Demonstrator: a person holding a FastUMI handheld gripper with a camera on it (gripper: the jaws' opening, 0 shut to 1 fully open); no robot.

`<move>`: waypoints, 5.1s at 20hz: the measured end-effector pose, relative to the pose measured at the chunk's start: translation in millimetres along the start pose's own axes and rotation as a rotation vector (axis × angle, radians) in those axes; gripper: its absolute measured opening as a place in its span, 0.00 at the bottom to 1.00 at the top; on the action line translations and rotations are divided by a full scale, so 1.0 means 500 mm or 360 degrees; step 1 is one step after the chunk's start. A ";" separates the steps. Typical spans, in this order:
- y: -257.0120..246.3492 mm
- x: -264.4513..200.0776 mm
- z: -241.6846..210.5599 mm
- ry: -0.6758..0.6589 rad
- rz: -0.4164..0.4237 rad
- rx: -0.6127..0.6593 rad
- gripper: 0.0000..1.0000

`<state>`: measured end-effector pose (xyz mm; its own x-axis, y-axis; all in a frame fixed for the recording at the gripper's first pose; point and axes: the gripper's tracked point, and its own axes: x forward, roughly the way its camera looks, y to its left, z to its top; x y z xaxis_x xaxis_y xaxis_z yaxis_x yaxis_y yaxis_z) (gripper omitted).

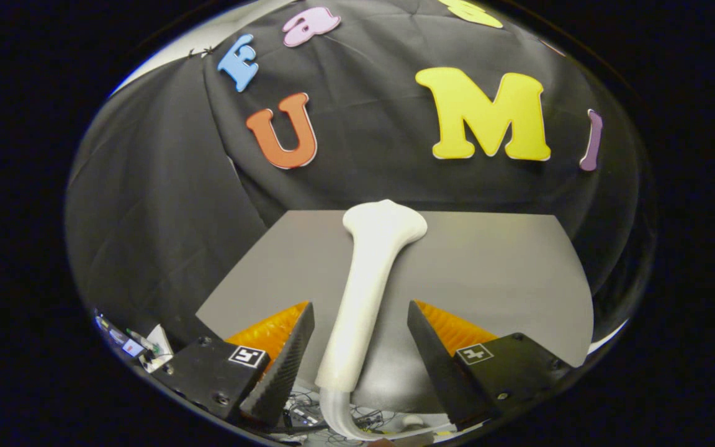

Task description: Iron the clothes twice with a garment steamer, once on the left side and once on the right side.

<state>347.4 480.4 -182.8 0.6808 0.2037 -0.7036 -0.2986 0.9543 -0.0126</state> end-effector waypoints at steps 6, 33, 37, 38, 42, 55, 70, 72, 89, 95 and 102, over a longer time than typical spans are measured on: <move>0.001 0.046 -0.006 0.0138 -0.0155 -0.0020 0.85; -0.008 -0.302 0.022 -0.0444 0.0129 0.0176 0.37; -0.072 -0.406 -0.001 -0.0563 0.0096 0.0177 0.37; -0.091 -0.429 -0.010 -0.0586 0.0079 0.0191 0.36; -0.175 -0.538 -0.045 -0.0696 -0.0005 0.0260 0.37; -0.485 -0.934 0.001 -0.1300 -0.0483 0.0414 0.36; -0.581 -0.994 0.261 -0.1821 -0.0545 0.0077 0.36; -0.582 -0.984 0.298 -0.1861 -0.0589 0.0044 0.36; -0.572 -0.789 0.345 -0.1615 -0.1070 -0.0242 0.36; -0.583 -0.743 0.279 -0.1510 -0.1138 -0.0295 0.37; -0.600 -0.704 0.200 -0.1385 -0.1188 -0.0352 0.37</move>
<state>264.2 144.4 139.5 0.9396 -0.2291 0.2543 0.3180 0.8590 -0.4013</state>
